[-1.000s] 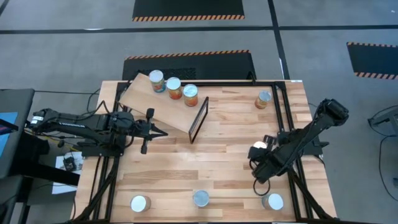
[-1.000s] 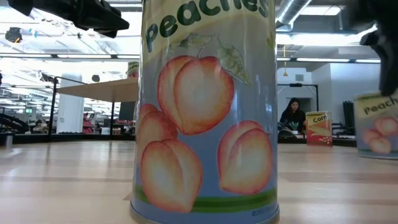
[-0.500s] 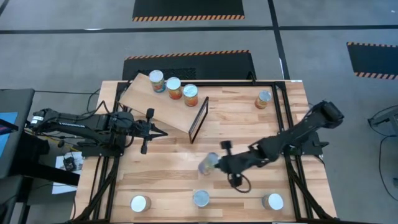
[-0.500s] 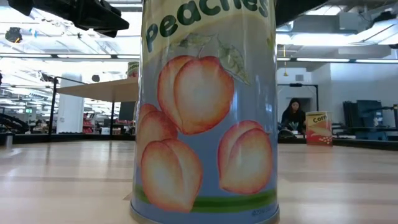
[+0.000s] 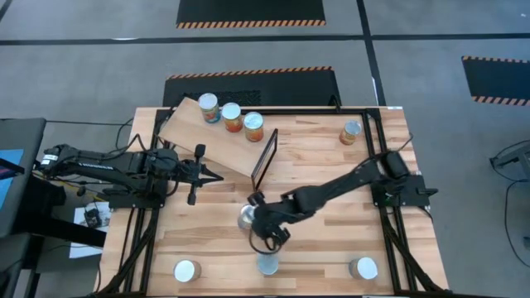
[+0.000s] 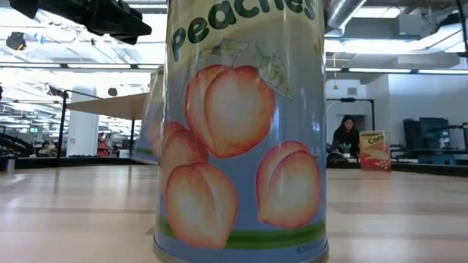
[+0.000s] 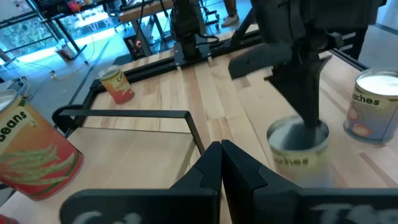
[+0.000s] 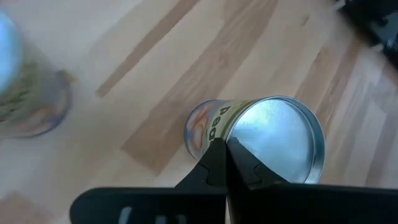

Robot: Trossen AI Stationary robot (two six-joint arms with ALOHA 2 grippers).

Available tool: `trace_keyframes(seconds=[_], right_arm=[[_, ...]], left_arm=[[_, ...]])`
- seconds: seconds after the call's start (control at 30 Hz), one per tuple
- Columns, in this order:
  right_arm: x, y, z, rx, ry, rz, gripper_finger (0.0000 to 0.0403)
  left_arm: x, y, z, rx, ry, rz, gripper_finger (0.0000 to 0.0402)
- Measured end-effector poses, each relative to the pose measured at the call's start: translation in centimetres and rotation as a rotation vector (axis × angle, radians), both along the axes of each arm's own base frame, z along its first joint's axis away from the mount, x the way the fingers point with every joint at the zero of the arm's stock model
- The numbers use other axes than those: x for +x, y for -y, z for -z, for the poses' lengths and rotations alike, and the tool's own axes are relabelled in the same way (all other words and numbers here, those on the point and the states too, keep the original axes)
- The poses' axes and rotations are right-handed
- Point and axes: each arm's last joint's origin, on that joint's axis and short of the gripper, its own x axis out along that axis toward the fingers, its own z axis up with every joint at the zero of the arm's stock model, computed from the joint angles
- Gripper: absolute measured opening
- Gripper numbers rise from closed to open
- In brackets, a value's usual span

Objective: Pick and place cans onto a shelf
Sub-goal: Put the top canned peaches on the shelf

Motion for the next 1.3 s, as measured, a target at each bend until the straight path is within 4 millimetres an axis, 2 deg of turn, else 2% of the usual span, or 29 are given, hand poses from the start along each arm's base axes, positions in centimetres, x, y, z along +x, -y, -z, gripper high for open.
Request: trace_keyframes(seconds=[0.17, 0.43, 0.77, 0.87, 0.97, 1.03, 1.1, 1.2, 1.3], right_arm=[[2.0, 0.9, 0.1, -0.038, -0.003, -0.085, 0.0007], [2.5, 1.1, 0.8, -0.116, -0.028, -0.170, 0.0010], [2.2, 0.1, 0.7, -0.084, -0.025, -0.145, 0.0092], [2.1, -0.2, 0.7, -0.065, -0.032, -0.121, 0.0105], [1.0, -1.0, -0.7, -0.067, -0.031, -0.095, 0.0100], [-0.1, -1.7, -2.3, -0.084, -0.013, -0.054, 0.0084], [-1.4, -2.2, -2.9, -0.103, -0.033, -0.027, 0.0062], [-3.3, -2.4, -2.1, -0.111, -0.067, -0.006, 0.0018], [-5.1, -1.9, -1.0, -0.068, -0.047, 0.056, 0.0012]], left_arm=[[0.0, 0.0, 0.0, 0.003, 0.001, 0.001, 0.0000], [0.0, 0.0, 0.1, 0.009, -0.012, 0.003, 0.0000], [0.0, 0.0, 0.1, 0.002, -0.012, 0.002, 0.0000], [0.0, 0.0, 0.1, -0.001, -0.013, 0.011, 0.0000], [0.0, 0.1, 0.1, -0.008, -0.015, 0.032, 0.0000], [-0.1, 0.2, 0.1, -0.014, -0.014, 0.056, 0.0000], [-0.1, 0.4, 0.1, -0.018, -0.011, 0.081, 0.0000], [-0.1, 1.1, 0.1, -0.018, -0.014, 0.132, 0.0000], [0.0, 2.1, 0.3, -0.011, -0.020, 0.178, 0.0000]])
